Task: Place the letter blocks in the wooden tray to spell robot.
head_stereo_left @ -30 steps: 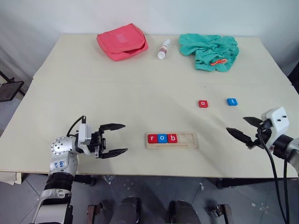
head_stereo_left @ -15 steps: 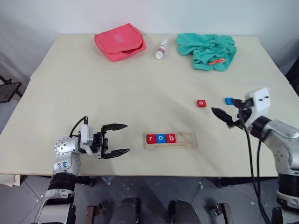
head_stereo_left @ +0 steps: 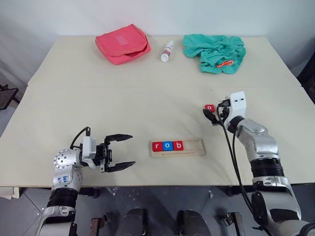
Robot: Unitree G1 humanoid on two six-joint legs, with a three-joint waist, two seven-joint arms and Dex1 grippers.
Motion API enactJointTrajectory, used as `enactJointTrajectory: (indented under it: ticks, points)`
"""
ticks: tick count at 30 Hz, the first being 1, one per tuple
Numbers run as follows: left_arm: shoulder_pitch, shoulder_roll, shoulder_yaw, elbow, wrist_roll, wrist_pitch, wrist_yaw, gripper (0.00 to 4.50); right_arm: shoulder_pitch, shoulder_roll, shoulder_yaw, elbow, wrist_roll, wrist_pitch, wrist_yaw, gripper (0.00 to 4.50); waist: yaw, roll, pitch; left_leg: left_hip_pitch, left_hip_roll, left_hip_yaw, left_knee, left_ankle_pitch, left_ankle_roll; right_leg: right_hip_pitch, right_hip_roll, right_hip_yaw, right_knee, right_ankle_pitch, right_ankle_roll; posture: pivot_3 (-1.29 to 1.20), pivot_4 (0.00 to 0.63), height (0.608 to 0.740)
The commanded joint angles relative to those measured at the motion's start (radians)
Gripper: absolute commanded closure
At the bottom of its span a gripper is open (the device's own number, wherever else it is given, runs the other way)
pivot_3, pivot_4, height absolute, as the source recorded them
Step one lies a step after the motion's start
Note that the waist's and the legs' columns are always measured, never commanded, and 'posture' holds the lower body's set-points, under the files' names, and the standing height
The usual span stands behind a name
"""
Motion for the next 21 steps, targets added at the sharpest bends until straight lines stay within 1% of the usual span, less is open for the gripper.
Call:
enactJointTrajectory:
  ticks: [1, 6, 9, 10, 16, 18, 21]
  points:
    - [0.017, 0.005, 0.01, -0.042, -0.01, 0.001, 0.013, 0.0, -0.044, 0.023, -0.004, 0.057, -0.014, -0.06, -0.015, 0.02, -0.003, 0.0, 0.0, 0.0, 0.0, 0.0, 0.0, 0.0, 0.0, 0.0, 0.0, 0.0, 0.0, 0.0, 0.0, 0.0, 0.15, 0.74]
    - [0.026, 0.003, 0.011, -0.055, -0.009, 0.002, 0.024, 0.0, -0.058, 0.049, 0.0, 0.09, -0.035, -0.072, -0.039, 0.02, -0.014, 0.0, 0.0, 0.0, 0.0, -0.001, 0.0, 0.0, 0.0, -0.001, 0.0, 0.0, 0.001, 0.0, 0.0, 0.0, 0.15, 0.74]
    - [0.03, 0.003, 0.011, -0.059, -0.009, 0.002, 0.03, 0.0, -0.049, 0.063, -0.003, 0.08, -0.035, -0.068, -0.05, 0.59, -0.016, 0.0, 0.0, 0.0, 0.0, -0.001, 0.0, 0.0, 0.0, -0.001, 0.0, 0.0, 0.002, 0.0, 0.0, 0.0, 0.15, 0.74]
    - [0.031, 0.002, 0.011, -0.06, -0.008, 0.002, 0.031, 0.0, -0.045, 0.068, -0.003, 0.075, -0.034, -0.066, -0.053, 0.88, -0.016, 0.0, 0.0, 0.0, 0.0, -0.001, 0.0, 0.0, 0.0, -0.001, 0.0, 0.0, 0.002, 0.0, 0.0, 0.0, 0.15, 0.74]
    - [0.036, 0.003, 0.011, -0.062, -0.01, 0.0, 0.035, 0.0, -0.009, 0.09, -0.002, 0.027, -0.042, -0.058, -0.086, 3.03, -0.015, 0.0, 0.0, 0.0, 0.0, -0.001, 0.0, 0.0, 0.0, -0.001, 0.0, 0.001, 0.002, 0.0, 0.0, 0.0, 0.15, 0.74]
    - [0.036, 0.004, 0.01, -0.061, -0.012, 0.003, 0.03, 0.0, 0.013, 0.097, -0.01, -0.043, -0.032, -0.033, -0.101, 3.04, -0.015, 0.0, 0.0, 0.0, 0.0, -0.001, 0.0, 0.0, 0.0, -0.001, 0.0, 0.001, 0.002, 0.0, 0.0, 0.0, 0.15, 0.74]
    - [0.034, 0.008, 0.008, -0.058, -0.018, 0.012, 0.013, 0.0, 0.06, 0.093, -0.022, -0.203, -0.014, 0.038, -0.117, 3.04, -0.014, 0.0, 0.0, 0.0, 0.0, -0.001, -0.001, 0.0, 0.0, -0.001, 0.0, 0.001, 0.002, 0.0, 0.0, 0.0, 0.15, 0.74]
